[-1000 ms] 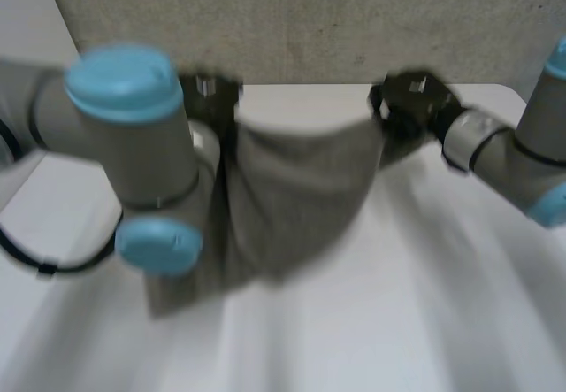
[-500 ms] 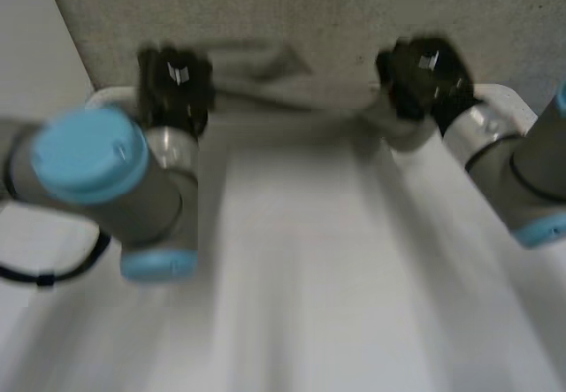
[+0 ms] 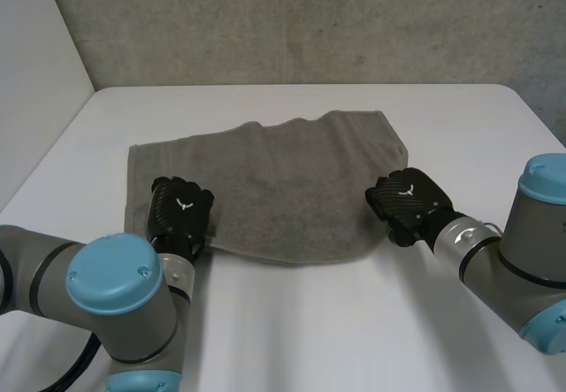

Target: Fold the towel.

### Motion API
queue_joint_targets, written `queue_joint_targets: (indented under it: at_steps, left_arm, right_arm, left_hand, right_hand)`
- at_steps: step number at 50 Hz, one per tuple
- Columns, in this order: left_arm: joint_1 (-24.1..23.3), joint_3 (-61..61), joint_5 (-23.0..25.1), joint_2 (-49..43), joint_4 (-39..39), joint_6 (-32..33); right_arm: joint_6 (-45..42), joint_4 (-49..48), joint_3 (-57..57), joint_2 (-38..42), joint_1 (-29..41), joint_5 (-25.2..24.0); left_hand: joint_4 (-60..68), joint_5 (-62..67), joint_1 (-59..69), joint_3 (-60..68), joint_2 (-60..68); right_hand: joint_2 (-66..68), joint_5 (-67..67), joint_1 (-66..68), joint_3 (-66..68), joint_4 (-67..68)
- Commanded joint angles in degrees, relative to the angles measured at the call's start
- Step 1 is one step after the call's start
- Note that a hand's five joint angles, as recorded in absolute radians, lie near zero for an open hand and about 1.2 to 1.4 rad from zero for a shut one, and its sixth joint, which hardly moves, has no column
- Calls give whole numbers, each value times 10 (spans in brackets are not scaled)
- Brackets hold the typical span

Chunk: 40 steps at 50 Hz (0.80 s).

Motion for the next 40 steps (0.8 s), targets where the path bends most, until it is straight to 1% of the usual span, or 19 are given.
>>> queue_joint_targets:
  at_steps: [1, 2, 4, 14, 17, 19, 20, 22, 25, 27, 28, 30, 36, 40]
  left_arm:
    - [8, -6, -1, 6, 3, -2]
    - [10, -6, -1, 7, 4, -2]
    - [12, -7, -1, 7, 5, -2]
    - [31, -8, -1, 5, 7, -1]
    - [33, -8, 0, 4, 7, 0]
    - [34, -9, 0, 4, 7, 0]
    - [35, -9, 0, 4, 8, 0]
    - [35, -9, 0, 4, 9, 0]
    - [36, -10, 0, 5, 11, 1]
    - [37, -11, -1, 5, 12, 1]
    - [37, -11, -1, 6, 12, 1]
    - [37, -11, -1, 6, 12, 1]
    - [46, -10, -3, 9, 13, 1]
    - [62, -11, -3, 22, 18, 1]
  right_arm:
    - [51, -43, -4, 25, -1, 81]
    - [55, -56, -5, 31, -1, 95]
    - [59, -65, -6, 34, -1, 103]
    - [65, -73, -27, 72, 1, 111]
    - [83, -70, -28, 77, 0, 111]
    - [122, -67, -30, 77, 0, 109]
    - [122, -67, -30, 77, 0, 109]
    - [165, -60, -32, 76, 0, 107]
    - [186, -57, -32, 75, 0, 107]
    - [226, -49, -34, 75, -1, 105]
    - [227, -49, -34, 75, -1, 105]
    - [257, -49, -35, 74, -1, 102]
    - [278, -52, -52, 77, 5, 102]
    - [279, -54, -64, 85, 6, 103]
  left_hand:
    - [-71, -163, -68, -68, -66]
    - [-71, -163, -68, -68, -66]
    - [-71, -163, -68, -68, -66]
    - [-75, -166, -72, -71, -70]
    - [-73, -165, -70, -70, -68]
    - [-73, -165, -70, -70, -68]
    - [-71, -163, -68, -68, -66]
    - [-66, -158, -63, -63, -61]
    - [-63, -155, -60, -60, -58]
    - [-63, -155, -60, -60, -58]
    - [-63, -155, -60, -60, -58]
    - [-61, -153, -58, -58, -56]
    - [-54, -146, -51, -51, -49]
    - [-23, -114, -19, -19, -18]
  right_hand:
    - [-98, -86, -85, -94, -95]
    - [-117, -104, -103, -113, -114]
    - [-130, -118, -117, -126, -127]
    - [-142, -130, -129, -138, -139]
    - [-142, -130, -129, -138, -139]
    - [-144, -132, -130, -140, -141]
    - [-144, -132, -130, -140, -141]
    - [-165, -153, -152, -161, -163]
    - [-184, -172, -171, -180, -181]
    - [-199, -187, -186, -195, -196]
    - [-199, -187, -186, -195, -196]
    - [-199, -187, -186, -195, -196]
    - [-189, -177, -176, -185, -186]
    - [-186, -174, -172, -182, -183]
